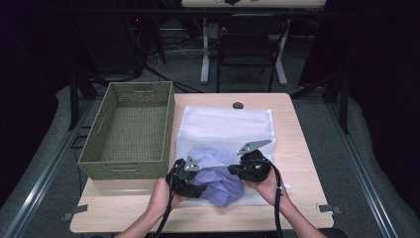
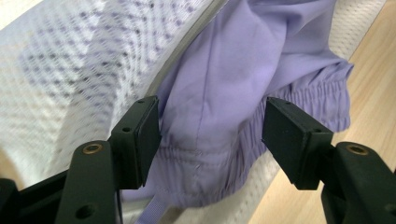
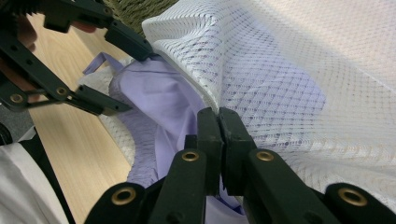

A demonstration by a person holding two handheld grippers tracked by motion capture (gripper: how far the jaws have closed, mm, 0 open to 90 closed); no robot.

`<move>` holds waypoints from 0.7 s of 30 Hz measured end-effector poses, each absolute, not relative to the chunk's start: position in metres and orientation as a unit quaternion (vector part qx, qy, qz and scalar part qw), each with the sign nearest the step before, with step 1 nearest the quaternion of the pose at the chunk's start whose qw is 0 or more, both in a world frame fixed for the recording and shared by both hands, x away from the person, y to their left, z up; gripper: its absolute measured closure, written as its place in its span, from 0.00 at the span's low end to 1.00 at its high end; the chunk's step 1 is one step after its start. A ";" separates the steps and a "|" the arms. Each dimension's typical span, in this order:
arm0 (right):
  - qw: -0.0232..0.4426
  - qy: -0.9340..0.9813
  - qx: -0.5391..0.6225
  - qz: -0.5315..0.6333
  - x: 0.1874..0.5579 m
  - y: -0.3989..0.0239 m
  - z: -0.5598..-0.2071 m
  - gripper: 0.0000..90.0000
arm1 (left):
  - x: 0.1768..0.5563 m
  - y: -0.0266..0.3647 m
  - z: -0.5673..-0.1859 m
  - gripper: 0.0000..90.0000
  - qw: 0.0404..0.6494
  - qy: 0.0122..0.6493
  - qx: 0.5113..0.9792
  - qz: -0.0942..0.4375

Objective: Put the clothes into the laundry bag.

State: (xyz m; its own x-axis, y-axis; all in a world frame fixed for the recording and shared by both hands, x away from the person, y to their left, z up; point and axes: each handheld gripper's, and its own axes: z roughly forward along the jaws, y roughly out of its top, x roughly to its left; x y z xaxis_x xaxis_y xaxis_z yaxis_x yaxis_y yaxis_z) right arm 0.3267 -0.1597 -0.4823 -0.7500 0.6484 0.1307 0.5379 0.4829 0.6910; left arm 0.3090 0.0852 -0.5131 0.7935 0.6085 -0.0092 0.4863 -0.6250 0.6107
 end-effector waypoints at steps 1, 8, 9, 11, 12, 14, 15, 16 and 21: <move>0.074 0.858 0.345 0.373 0.327 -0.160 -0.482 0.98 | 0.308 0.087 -0.513 0.41 0.305 0.307 0.896 0.100; 0.073 0.859 0.346 0.370 0.326 -0.159 -0.483 0.98 | 0.308 0.093 -0.526 0.45 0.271 0.324 0.902 0.092; 0.074 0.860 0.345 0.369 0.327 -0.159 -0.483 0.98 | 0.310 0.092 -0.530 0.47 0.266 0.325 0.903 0.094; 0.080 0.863 0.343 0.362 0.326 -0.157 -0.484 0.98 | 0.313 0.090 -0.536 0.56 0.258 0.322 0.906 0.100; 0.080 0.864 0.342 0.360 0.326 -0.156 -0.485 0.98 | 0.315 0.088 -0.539 0.61 0.256 0.319 0.906 0.107; 0.079 0.865 0.341 0.359 0.325 -0.155 -0.486 0.98 | 0.318 0.086 -0.540 0.70 0.259 0.315 0.906 0.110; 0.079 0.865 0.340 0.360 0.325 -0.155 -0.486 0.98 | 0.319 0.085 -0.540 0.74 0.264 0.314 0.905 0.109; 0.079 0.865 0.340 0.360 0.325 -0.155 -0.486 0.98 | 0.320 0.085 -0.540 0.78 0.270 0.313 0.904 0.106; 0.077 0.860 0.342 0.370 0.324 -0.154 -0.481 0.98 | 0.322 0.075 -0.532 0.86 0.301 0.301 0.899 0.107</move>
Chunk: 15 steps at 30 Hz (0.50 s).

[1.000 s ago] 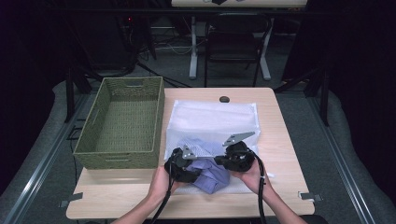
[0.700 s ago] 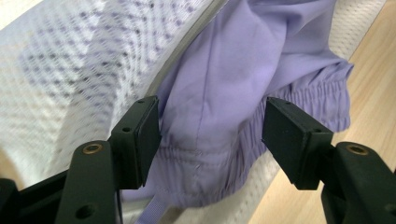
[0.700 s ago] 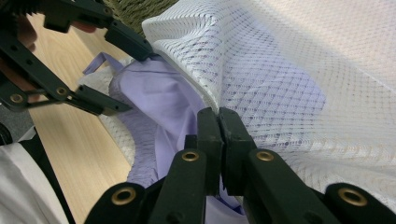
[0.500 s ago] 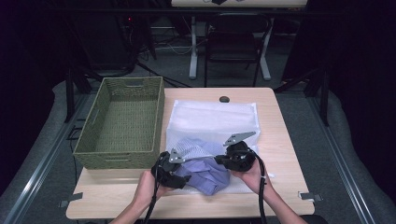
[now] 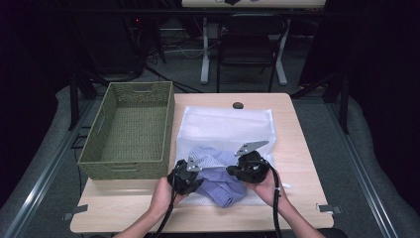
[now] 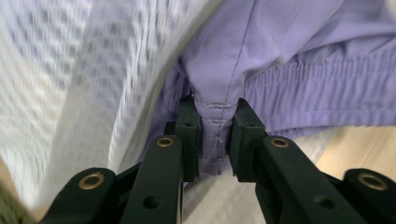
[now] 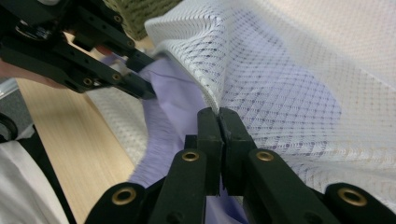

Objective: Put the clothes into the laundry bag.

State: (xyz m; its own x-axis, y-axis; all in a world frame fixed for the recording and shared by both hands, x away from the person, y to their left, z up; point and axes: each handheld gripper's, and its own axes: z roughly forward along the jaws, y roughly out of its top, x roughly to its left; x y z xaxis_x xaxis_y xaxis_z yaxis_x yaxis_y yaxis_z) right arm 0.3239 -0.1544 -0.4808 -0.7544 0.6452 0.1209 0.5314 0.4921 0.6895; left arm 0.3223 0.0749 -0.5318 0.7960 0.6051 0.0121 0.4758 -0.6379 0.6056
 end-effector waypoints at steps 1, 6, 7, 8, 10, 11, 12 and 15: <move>0.078 0.860 0.340 0.374 0.323 -0.154 -0.479 0.98 | 0.323 0.072 -0.529 0.86 0.311 0.299 0.895 0.110; 0.086 0.853 0.340 0.386 0.320 -0.156 -0.472 0.98 | 0.324 0.059 -0.525 0.86 0.331 0.290 0.888 0.129; 0.085 0.853 0.341 0.386 0.320 -0.156 -0.471 0.98 | 0.326 0.057 -0.529 0.86 0.322 0.289 0.892 0.128; 0.082 0.854 0.341 0.385 0.321 -0.157 -0.473 0.98 | 0.329 0.057 -0.533 0.85 0.308 0.291 0.897 0.126; 0.077 0.857 0.343 0.376 0.322 -0.157 -0.477 0.98 | 0.335 0.061 -0.541 0.84 0.297 0.304 0.897 0.122; 0.075 0.861 0.343 0.369 0.323 -0.156 -0.480 0.98 | 0.337 0.064 -0.543 0.83 0.293 0.311 0.896 0.117; 0.074 0.863 0.342 0.364 0.324 -0.156 -0.483 0.98 | 0.339 0.066 -0.544 0.82 0.291 0.315 0.896 0.118; 0.069 0.866 0.347 0.355 0.326 -0.157 -0.487 0.98 | 0.340 0.070 -0.543 0.76 0.289 0.316 0.897 0.109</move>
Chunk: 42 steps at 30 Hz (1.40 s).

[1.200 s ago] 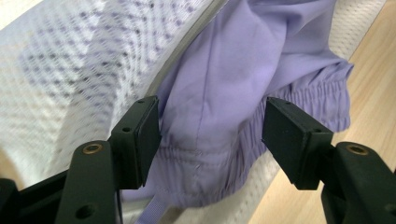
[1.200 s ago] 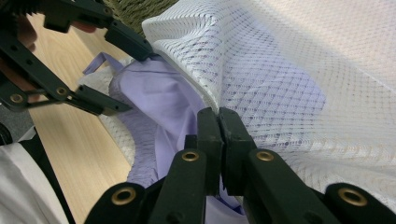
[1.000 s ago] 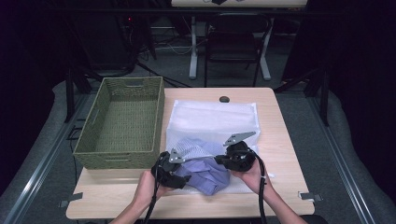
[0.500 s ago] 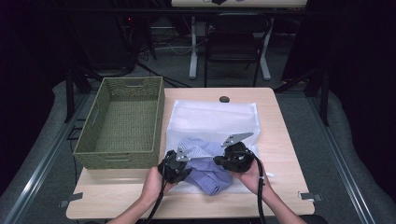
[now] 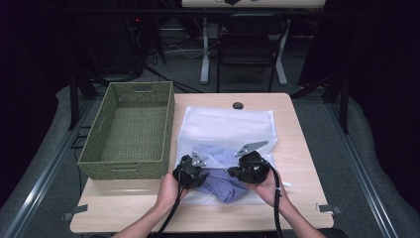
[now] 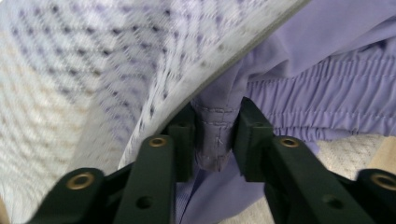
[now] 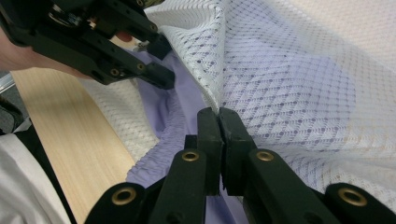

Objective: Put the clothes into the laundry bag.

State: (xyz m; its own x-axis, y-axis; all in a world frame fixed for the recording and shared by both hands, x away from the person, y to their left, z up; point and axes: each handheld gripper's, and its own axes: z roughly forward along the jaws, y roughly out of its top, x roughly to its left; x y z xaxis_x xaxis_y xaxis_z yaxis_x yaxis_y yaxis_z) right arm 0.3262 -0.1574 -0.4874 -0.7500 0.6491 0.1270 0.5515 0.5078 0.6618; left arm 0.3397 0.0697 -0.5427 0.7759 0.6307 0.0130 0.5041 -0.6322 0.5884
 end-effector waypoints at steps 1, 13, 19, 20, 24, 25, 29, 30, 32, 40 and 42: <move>0.070 0.865 0.348 0.356 0.326 -0.158 -0.487 0.98 | 0.339 0.070 -0.541 0.74 0.288 0.313 0.898 0.109; 0.075 0.863 0.346 0.361 0.325 -0.161 -0.483 0.98 | 0.309 0.080 -0.514 0.41 0.299 0.295 0.901 0.107; 0.071 0.862 0.351 0.358 0.328 -0.162 -0.485 0.98 | 0.293 0.056 -0.516 0.36 0.303 0.256 0.914 0.085; 0.070 0.862 0.350 0.358 0.328 -0.162 -0.485 0.98 | 0.291 0.052 -0.519 0.35 0.301 0.250 0.916 0.083; 0.069 0.862 0.352 0.359 0.328 -0.163 -0.486 0.98 | 0.285 0.036 -0.527 0.27 0.299 0.224 0.925 0.070; 0.068 0.862 0.353 0.358 0.328 -0.163 -0.486 0.98 | 0.284 0.033 -0.528 0.26 0.300 0.220 0.926 0.066; 0.065 0.863 0.354 0.356 0.328 -0.162 -0.488 0.98 | 0.284 0.021 -0.533 0.24 0.298 0.210 0.929 0.063; 0.064 0.863 0.355 0.355 0.329 -0.162 -0.489 0.98 | 0.285 0.019 -0.534 0.25 0.293 0.208 0.931 0.059; 0.063 0.862 0.357 0.354 0.329 -0.162 -0.489 0.98 | 0.286 0.014 -0.539 0.25 0.288 0.207 0.933 0.063; 0.061 0.863 0.356 0.353 0.329 -0.162 -0.490 0.98 | 0.291 0.013 -0.548 0.57 0.271 0.218 0.934 0.080; 0.060 0.863 0.358 0.352 0.329 -0.161 -0.491 0.99 | 0.294 0.017 -0.549 0.70 0.278 0.225 0.930 0.089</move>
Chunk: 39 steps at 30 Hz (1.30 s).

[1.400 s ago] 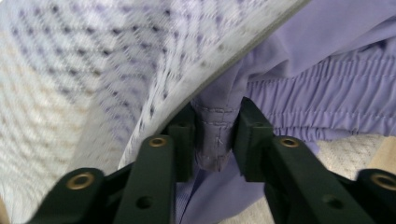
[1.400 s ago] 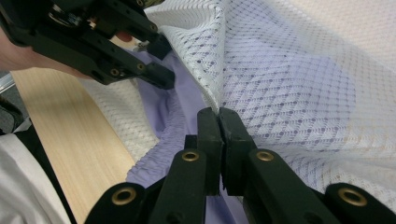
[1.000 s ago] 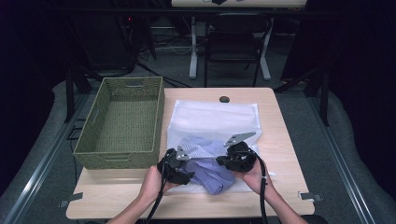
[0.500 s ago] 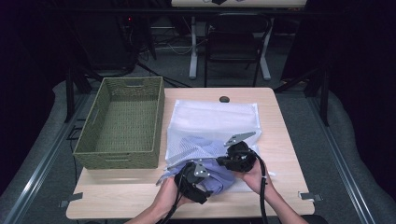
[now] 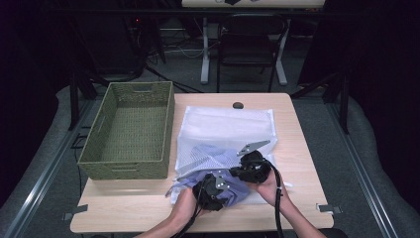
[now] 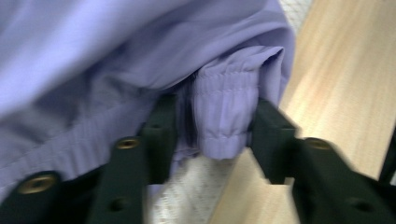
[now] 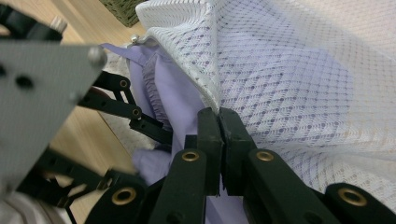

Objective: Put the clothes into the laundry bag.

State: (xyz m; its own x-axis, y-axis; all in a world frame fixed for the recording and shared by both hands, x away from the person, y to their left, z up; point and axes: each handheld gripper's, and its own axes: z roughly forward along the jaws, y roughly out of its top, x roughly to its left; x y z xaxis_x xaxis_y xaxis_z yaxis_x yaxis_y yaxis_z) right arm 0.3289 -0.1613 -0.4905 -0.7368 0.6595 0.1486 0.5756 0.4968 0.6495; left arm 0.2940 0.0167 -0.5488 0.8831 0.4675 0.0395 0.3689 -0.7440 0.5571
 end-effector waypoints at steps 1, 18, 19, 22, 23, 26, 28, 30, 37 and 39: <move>0.059 0.864 0.356 0.351 0.329 -0.161 -0.491 0.99 | 0.295 0.019 -0.549 0.76 0.285 0.228 0.926 0.096; 0.064 0.850 0.354 0.386 0.325 -0.166 -0.472 0.99 | 0.331 0.041 -0.529 0.93 0.340 0.330 0.866 0.158; 0.062 0.850 0.357 0.382 0.326 -0.166 -0.474 0.99 | 0.332 0.040 -0.533 0.93 0.332 0.329 0.871 0.154; 0.056 0.858 0.357 0.365 0.328 -0.165 -0.484 0.99 | 0.333 0.039 -0.545 0.91 0.315 0.328 0.880 0.139; 0.055 0.861 0.356 0.358 0.328 -0.164 -0.487 0.99 | 0.333 0.039 -0.546 0.90 0.312 0.328 0.881 0.137; 0.054 0.866 0.356 0.347 0.330 -0.163 -0.492 0.99 | 0.330 0.038 -0.543 0.82 0.305 0.324 0.886 0.127; 0.052 0.866 0.357 0.346 0.330 -0.163 -0.493 0.99 | 0.327 0.040 -0.540 0.72 0.306 0.322 0.888 0.117; 0.052 0.867 0.357 0.343 0.330 -0.163 -0.494 0.99 | 0.323 0.042 -0.538 0.65 0.299 0.319 0.892 0.115; 0.052 0.869 0.357 0.340 0.329 -0.162 -0.495 0.99 | 0.312 0.051 -0.527 0.50 0.301 0.314 0.894 0.108; 0.052 0.868 0.357 0.340 0.329 -0.162 -0.495 0.99 | 0.310 0.052 -0.526 0.45 0.307 0.313 0.893 0.104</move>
State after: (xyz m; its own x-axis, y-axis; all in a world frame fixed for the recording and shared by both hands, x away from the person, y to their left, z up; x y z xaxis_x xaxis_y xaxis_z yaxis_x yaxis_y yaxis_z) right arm 0.3293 -0.1624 -0.4952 -0.7397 0.6553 0.1530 0.5848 0.5135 0.6279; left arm 0.3098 0.0523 -0.5256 0.7822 0.6230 -0.0074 0.4959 -0.6152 0.6129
